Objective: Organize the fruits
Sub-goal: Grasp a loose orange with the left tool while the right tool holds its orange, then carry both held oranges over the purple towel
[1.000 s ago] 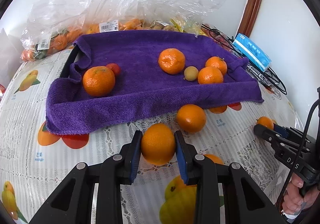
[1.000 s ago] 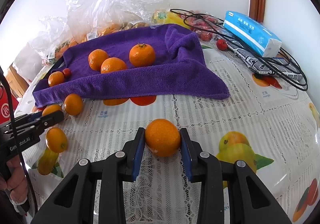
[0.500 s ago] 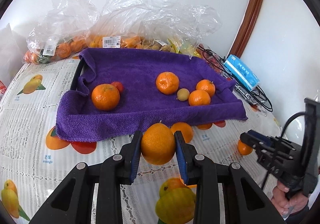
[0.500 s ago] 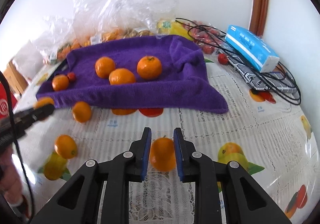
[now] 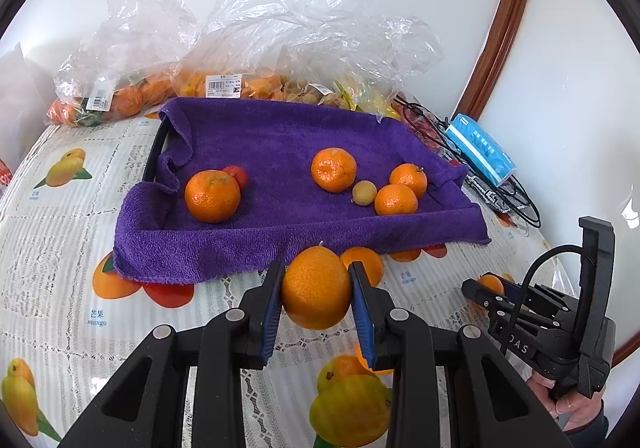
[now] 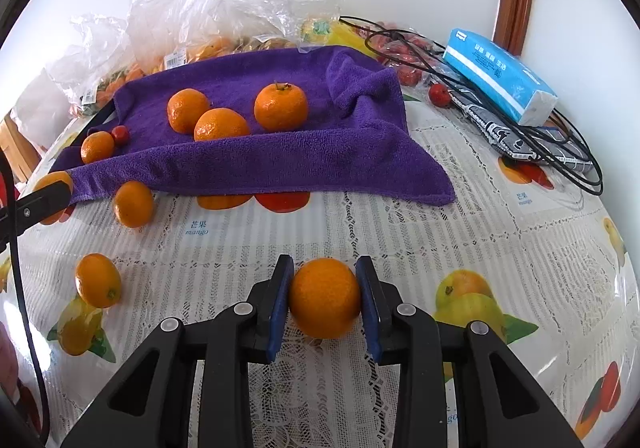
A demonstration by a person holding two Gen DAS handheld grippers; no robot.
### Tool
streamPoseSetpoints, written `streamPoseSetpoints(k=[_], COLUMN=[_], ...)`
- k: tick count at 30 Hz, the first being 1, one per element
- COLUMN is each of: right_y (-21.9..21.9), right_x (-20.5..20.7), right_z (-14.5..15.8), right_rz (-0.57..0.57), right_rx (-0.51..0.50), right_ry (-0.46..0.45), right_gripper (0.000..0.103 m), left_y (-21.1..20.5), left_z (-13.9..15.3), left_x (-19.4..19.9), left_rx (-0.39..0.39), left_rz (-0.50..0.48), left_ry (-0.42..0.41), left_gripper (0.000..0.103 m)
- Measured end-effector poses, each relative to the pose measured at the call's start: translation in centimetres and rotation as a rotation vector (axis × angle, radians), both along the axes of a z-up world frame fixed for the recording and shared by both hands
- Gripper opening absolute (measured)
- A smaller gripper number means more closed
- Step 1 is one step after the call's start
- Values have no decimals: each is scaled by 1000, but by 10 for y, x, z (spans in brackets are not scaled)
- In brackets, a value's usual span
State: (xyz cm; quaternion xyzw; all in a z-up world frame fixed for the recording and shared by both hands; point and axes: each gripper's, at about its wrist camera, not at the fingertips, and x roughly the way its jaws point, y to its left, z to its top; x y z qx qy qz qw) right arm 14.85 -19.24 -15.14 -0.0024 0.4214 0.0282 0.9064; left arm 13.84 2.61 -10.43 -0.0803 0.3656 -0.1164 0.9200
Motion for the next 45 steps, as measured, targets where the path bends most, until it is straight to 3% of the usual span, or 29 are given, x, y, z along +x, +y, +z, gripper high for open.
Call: streamPoseSetpoints(k=[19, 45], right_y=[-2, 6], right_x=[-5, 15], right_z=[39, 63], right_rz=[11, 23], right_rx=[51, 110], right_ry=[-86, -165], right_gripper=[32, 32], left_y=[4, 13], left_z=[6, 11], left_x=[-3, 0], left_rx=[-27, -47], left_rz=[5, 61], left_ry=[-25, -28], left_gripper=[31, 31])
